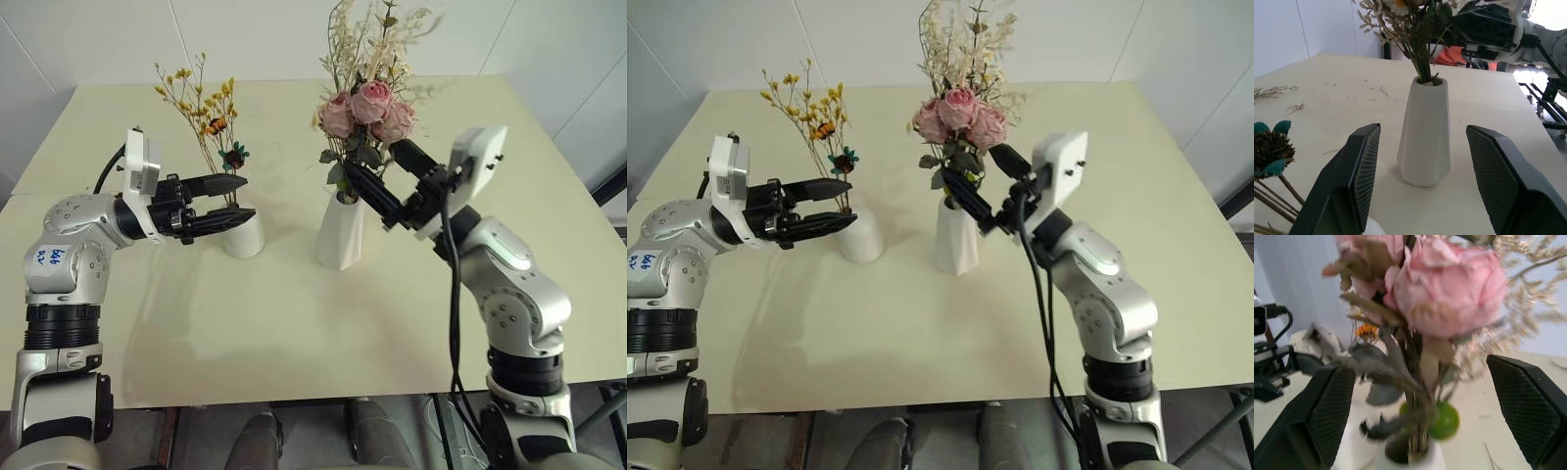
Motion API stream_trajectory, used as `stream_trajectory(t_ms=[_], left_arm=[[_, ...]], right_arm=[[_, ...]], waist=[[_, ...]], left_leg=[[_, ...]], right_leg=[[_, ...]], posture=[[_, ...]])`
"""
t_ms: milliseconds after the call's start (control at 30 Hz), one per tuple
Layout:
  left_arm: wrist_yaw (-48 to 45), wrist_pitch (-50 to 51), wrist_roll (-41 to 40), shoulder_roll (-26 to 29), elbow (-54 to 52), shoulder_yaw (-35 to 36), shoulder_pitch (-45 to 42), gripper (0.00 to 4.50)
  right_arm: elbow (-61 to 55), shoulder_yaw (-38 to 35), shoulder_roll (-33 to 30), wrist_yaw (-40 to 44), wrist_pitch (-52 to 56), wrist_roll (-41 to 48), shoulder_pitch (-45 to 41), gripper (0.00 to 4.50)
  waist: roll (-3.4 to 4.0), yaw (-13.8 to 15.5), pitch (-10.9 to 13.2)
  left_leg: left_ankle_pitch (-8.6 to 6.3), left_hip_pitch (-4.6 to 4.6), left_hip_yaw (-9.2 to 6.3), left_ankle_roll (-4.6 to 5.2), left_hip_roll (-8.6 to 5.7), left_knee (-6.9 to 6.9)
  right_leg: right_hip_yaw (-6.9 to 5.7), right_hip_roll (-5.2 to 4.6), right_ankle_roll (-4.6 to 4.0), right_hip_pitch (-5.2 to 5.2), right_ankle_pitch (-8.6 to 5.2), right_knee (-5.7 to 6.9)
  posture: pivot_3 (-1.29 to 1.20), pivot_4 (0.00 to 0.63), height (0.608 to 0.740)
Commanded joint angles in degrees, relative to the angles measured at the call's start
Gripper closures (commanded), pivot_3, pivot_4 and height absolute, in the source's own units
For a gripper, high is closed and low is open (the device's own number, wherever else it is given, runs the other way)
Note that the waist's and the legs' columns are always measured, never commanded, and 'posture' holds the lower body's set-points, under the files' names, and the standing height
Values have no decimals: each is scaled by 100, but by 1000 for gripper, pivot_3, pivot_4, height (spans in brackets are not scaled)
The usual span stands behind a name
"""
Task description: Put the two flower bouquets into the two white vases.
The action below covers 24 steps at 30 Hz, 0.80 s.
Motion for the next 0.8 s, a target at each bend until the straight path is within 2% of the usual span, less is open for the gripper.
stream_trajectory(t_ms=[33, 167, 367, 600, 800], left_arm=[[68, -7, -23, 247, -274, 324, 169, 1497], [123, 21, -65, 486, -434, 582, 515, 1497], [196, 50, -110, 653, -655, 831, 907, 1497], [-70, -339, 105, 776, 46, 846, 897, 1497], [-99, -385, 104, 778, 7, 859, 997, 1497]], right_arm=[[-547, -474, -529, 364, 195, 415, 407, 34], [-653, -946, -1385, 915, 260, 569, 995, 34], [-308, -1368, -2449, 2036, -202, 212, 1599, 34], [-241, -1566, -2958, 2563, -390, 19, 1880, 34], [-60, -1568, -2912, 2690, -526, -50, 1935, 34]], waist=[[0, 6, 0], [0, 9, 0], [0, 68, 0], [-1, 154, 0], [-1, 161, 1]], left_leg=[[0, 0, 0, 1, 0, 0], [-7, 1, 3, 14, 0, -2], [-19, 16, 15, 41, 0, 2], [-17, 18, 28, 44, 0, 4], [-17, 15, 28, 43, 0, 4]], right_leg=[[0, 0, 0, 0, 0, 1], [2, 0, 0, 3, 0, -2], [0, 2, -2, 21, 2, -2], [-1, 3, -5, 23, 8, -3], [-4, 1, -4, 26, 8, -12]], posture=[[0, 150, 740], [0, 150, 740], [0, 150, 740], [0, 150, 740], [0, 150, 740]])
